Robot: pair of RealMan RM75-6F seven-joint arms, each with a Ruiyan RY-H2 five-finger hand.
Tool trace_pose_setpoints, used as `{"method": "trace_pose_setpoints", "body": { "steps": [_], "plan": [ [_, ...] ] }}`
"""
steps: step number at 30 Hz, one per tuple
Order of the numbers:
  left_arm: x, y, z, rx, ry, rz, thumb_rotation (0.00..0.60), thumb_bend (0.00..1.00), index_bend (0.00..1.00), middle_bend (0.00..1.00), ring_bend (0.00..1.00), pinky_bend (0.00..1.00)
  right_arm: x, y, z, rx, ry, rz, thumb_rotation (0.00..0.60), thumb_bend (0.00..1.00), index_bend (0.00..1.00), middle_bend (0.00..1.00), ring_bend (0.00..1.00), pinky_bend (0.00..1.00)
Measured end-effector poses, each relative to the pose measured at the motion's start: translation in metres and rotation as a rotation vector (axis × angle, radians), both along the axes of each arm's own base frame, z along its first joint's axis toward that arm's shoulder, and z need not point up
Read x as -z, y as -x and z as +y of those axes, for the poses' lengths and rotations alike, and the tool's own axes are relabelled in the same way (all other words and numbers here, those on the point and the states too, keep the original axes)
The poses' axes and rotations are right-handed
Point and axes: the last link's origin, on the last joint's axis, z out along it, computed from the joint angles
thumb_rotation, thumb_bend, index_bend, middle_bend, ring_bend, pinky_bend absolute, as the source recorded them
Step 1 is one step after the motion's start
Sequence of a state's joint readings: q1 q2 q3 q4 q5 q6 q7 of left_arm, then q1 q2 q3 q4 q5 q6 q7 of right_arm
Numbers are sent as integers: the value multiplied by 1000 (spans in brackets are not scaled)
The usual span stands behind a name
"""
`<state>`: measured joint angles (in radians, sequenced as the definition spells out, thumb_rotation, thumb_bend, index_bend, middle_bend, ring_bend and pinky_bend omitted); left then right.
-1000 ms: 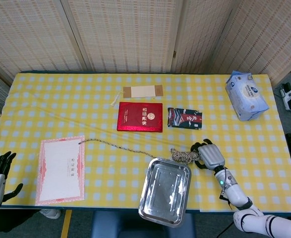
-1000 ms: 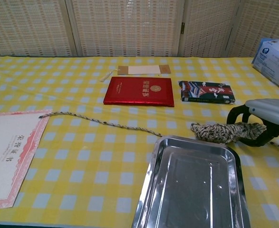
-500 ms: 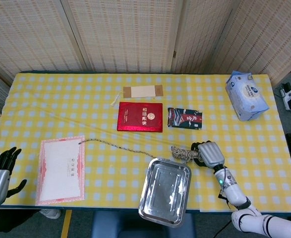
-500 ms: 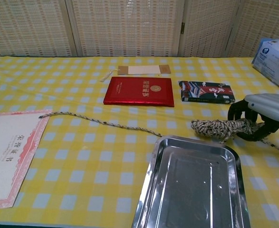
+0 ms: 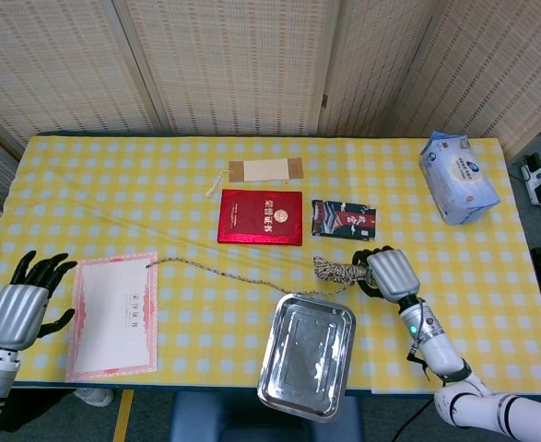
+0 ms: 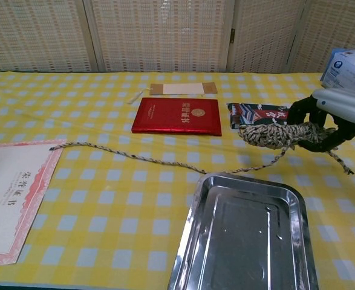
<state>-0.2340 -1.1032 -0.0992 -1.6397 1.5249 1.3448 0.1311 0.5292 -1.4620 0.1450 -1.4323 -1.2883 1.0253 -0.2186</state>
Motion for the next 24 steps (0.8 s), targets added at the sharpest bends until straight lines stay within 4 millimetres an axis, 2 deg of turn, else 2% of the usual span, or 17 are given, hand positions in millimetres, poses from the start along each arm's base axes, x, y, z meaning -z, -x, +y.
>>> {"method": "trace_pose_setpoints", "body": {
  "steps": [5, 11, 15, 18, 24],
  "plan": [
    [14, -21, 30, 74, 53, 0, 600, 323, 342, 320, 344, 203, -7, -15, -6, -26, 21, 13, 600, 522, 618, 572, 627, 412],
    [41, -41, 68, 117, 99, 8, 600, 386, 389, 468, 501, 528, -13, -30, -15, -33, 44, 23, 600, 531, 623, 578, 631, 416],
    [59, -46, 92, 89, 121, 5, 600, 389, 422, 595, 611, 673, -16, -36, -20, -29, 56, 29, 600, 531, 623, 578, 629, 416],
    [76, -51, 108, 59, 147, -3, 600, 388, 440, 679, 676, 735, -17, -40, -22, -25, 61, 36, 600, 531, 623, 578, 629, 416],
    [105, -56, 132, -6, 203, -1, 600, 388, 459, 751, 729, 763, -17, -45, -25, -18, 64, 49, 600, 532, 623, 578, 631, 416]
  ]
}}
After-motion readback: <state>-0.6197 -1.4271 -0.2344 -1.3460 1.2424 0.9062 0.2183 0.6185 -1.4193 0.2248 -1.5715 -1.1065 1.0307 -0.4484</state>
